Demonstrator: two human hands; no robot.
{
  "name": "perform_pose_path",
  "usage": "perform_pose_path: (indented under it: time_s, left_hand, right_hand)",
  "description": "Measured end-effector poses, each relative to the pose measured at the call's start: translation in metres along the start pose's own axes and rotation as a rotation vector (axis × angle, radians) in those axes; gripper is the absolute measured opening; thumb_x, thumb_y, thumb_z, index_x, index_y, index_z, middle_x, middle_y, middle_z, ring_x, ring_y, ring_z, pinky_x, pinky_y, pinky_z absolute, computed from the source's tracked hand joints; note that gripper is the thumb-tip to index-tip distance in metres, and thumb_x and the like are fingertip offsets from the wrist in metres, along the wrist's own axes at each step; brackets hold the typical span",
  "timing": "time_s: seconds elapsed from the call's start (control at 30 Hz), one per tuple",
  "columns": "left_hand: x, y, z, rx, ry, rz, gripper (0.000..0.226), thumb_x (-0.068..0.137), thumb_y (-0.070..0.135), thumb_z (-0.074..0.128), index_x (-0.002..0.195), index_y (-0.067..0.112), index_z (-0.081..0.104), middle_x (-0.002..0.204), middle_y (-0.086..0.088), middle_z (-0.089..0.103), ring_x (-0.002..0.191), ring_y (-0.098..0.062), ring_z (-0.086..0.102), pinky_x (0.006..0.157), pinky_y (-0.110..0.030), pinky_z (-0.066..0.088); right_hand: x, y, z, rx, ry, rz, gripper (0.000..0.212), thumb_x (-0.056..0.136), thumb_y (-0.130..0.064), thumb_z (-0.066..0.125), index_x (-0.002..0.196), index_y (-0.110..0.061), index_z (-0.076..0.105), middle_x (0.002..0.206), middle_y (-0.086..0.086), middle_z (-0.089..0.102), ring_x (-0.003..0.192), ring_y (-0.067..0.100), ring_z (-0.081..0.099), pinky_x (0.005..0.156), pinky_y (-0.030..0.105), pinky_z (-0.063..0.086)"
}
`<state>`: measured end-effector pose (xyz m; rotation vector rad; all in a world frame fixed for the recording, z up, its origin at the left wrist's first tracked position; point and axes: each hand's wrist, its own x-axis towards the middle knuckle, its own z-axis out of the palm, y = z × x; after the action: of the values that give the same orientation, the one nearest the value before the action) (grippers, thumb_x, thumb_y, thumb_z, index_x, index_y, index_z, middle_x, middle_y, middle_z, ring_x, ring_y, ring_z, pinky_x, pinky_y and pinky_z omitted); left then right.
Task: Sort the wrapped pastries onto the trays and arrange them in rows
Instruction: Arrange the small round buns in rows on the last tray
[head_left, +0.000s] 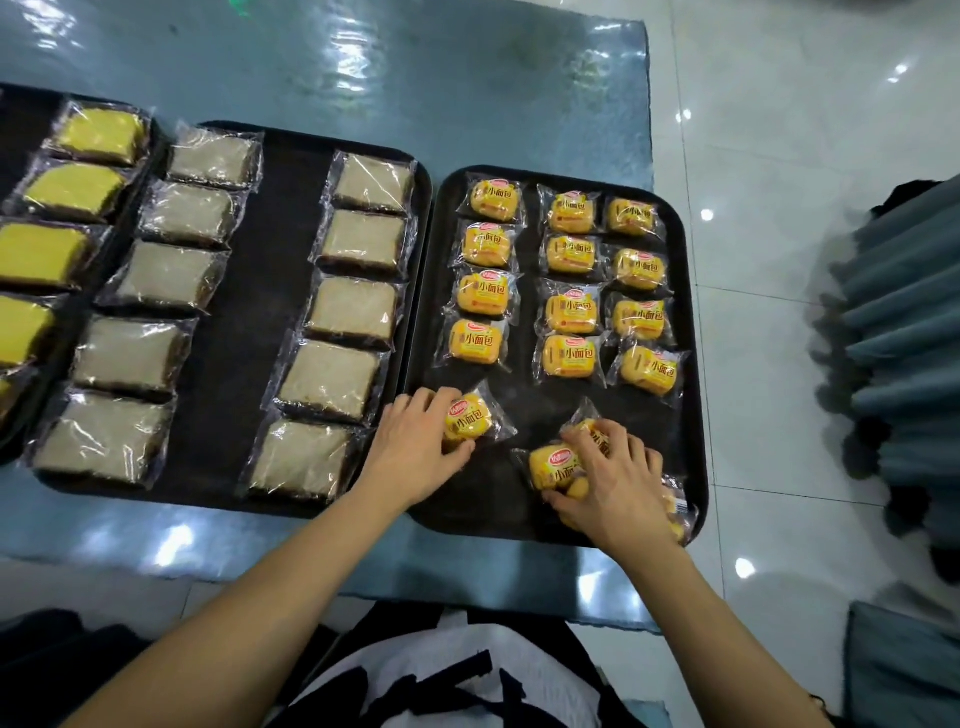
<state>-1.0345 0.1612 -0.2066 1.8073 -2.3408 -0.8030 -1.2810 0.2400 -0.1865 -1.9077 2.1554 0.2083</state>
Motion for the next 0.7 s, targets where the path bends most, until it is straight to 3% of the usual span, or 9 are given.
perform_pose_path:
  time_s: [0.2,0.33,0.47,0.6,0.7]
  left_hand:
    - [-0.014,0.007,0.009,-0.052,0.030,-0.125,0.066,0.083,0.047,0.074,0.134,0.024,0.039,0.119,0.000,0.053,0.107,-0.022,0.054,0.097,-0.039,0.046]
    - [-0.009,0.003,0.008,0.033,0.056,0.001,0.057,0.085,0.040,0.073,0.133,0.029,0.043,0.125,0.005,0.059,0.113,-0.022,0.048,0.100,-0.038,0.037]
    - [0.015,0.005,-0.001,0.106,0.114,0.082,0.052,0.086,0.024,0.071,0.134,0.028,0.050,0.131,0.006,0.061,0.118,-0.024,0.046,0.101,-0.040,0.037]
    - [0.029,0.011,-0.003,0.158,0.106,0.088,0.052,0.086,0.021,0.070,0.134,0.027,0.051,0.134,0.003,0.056,0.118,-0.026,0.046,0.100,-0.041,0.037]
    - [0.021,0.021,-0.003,0.140,0.195,0.117,0.056,0.082,0.024,0.073,0.134,0.024,0.053,0.137,0.000,0.051,0.120,-0.026,0.046,0.101,-0.043,0.039]
  right_hand:
    - [0.000,0.001,0.008,0.008,0.104,0.024,0.073,0.068,-0.068,0.076,0.131,-0.038,0.055,0.140,0.007,0.050,0.129,0.031,0.045,0.107,0.053,0.036]
    - [0.005,0.001,0.008,0.031,0.096,0.013,0.072,0.069,-0.066,0.078,0.131,-0.037,0.056,0.141,0.007,0.049,0.130,0.031,0.045,0.108,0.053,0.036]
    - [0.012,0.005,0.006,0.047,0.059,-0.012,0.074,0.072,-0.069,0.074,0.136,-0.040,0.051,0.146,0.005,0.044,0.135,0.029,0.040,0.112,0.050,0.031]
    - [0.015,0.007,0.000,0.082,-0.025,-0.015,0.086,0.074,-0.078,0.064,0.146,-0.042,0.036,0.155,0.003,0.033,0.146,0.026,0.027,0.120,0.048,0.019]
    - [0.003,0.016,-0.007,0.210,0.059,-0.005,0.086,0.078,-0.081,0.057,0.150,-0.040,0.033,0.156,0.001,0.032,0.148,0.022,0.025,0.123,0.048,0.013]
